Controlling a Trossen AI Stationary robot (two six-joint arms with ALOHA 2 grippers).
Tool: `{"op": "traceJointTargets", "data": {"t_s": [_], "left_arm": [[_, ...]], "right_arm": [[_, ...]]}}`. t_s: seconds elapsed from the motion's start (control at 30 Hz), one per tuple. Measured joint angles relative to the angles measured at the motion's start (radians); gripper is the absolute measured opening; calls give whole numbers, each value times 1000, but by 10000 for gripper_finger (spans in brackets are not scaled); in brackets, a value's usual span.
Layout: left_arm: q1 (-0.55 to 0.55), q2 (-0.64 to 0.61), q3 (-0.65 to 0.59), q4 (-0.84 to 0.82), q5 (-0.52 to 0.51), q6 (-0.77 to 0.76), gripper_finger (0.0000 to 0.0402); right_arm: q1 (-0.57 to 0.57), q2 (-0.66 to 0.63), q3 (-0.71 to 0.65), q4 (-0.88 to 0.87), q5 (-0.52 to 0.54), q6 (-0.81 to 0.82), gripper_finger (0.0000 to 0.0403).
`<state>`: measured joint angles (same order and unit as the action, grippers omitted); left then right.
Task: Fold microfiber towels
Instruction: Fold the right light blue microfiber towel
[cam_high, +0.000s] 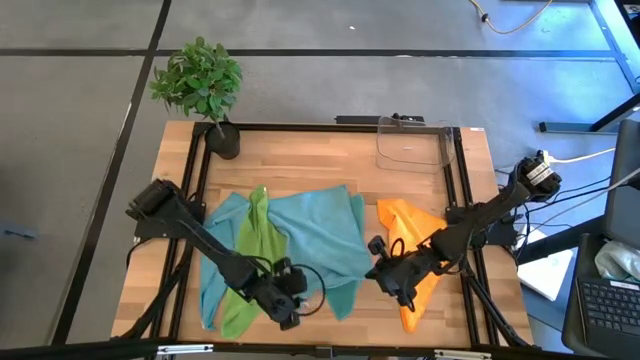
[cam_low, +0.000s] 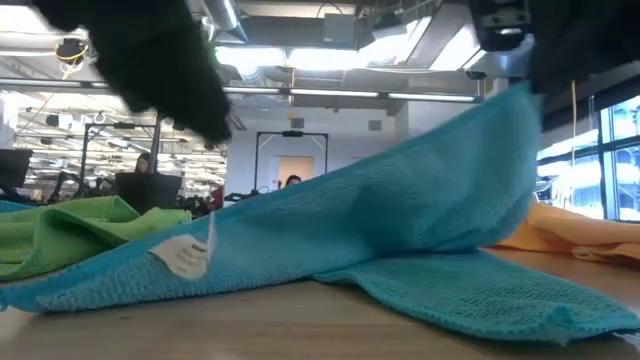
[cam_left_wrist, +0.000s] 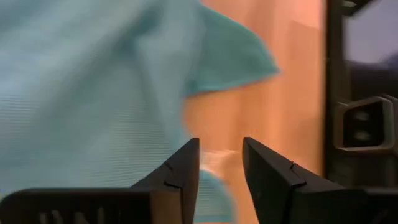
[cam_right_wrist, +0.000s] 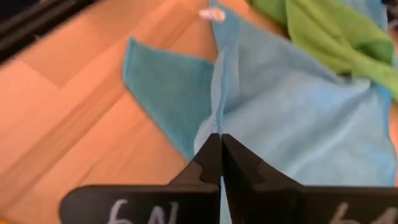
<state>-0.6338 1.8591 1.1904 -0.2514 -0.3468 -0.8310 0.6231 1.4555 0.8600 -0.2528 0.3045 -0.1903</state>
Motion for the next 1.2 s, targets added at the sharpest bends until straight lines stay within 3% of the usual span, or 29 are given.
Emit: {"op": "traceJointTargets", "data": {"t_s": [0.23,0.57,1.2], "left_arm": [[-2,45,0,44,119,-55,167],[-17,48,0,49,132,-98,180],[-56,128,0,23,-37,-58,177]], "right_arm": [[51,0,-1,-88,66,61,6],[71,0,-1,-134,95,139,6],[79,0,-1,-150,115,171,6]]}}
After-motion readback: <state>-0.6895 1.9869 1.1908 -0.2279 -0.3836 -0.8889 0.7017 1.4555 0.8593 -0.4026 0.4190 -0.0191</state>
